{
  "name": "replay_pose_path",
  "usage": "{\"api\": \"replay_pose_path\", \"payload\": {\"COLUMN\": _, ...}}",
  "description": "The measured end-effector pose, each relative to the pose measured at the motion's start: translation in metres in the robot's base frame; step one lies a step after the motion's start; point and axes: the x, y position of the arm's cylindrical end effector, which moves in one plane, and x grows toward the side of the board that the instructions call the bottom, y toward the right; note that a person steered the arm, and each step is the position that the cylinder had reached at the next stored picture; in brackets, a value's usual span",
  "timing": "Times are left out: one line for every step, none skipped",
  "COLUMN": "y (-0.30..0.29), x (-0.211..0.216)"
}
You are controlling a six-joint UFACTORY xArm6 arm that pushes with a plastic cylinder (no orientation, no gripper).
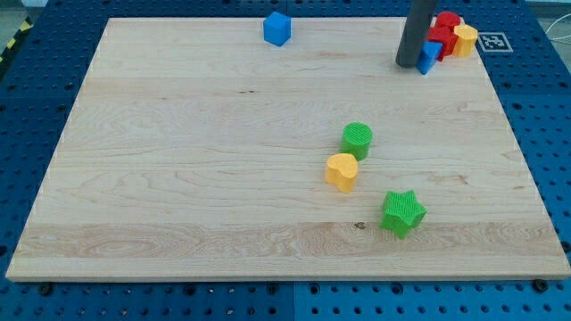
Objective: Push the blue triangle a bit up
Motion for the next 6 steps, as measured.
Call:
{"api": "replay_pose_path", "payload": {"y": 0.005, "x": 0.019}}
{"api": "replay_pose_path", "payload": {"y": 0.033, "x": 0.019}}
{"api": "replay_pose_path", "payload": {"y": 0.065, "x": 0.019}}
{"api": "replay_pose_path", "payload": {"y": 0.061, "x": 0.019}}
{"api": "replay_pose_path", "payload": {"y": 0.037, "x": 0.014}}
{"api": "replay_pose_path", "payload": {"y": 0.033, "x": -0.007}}
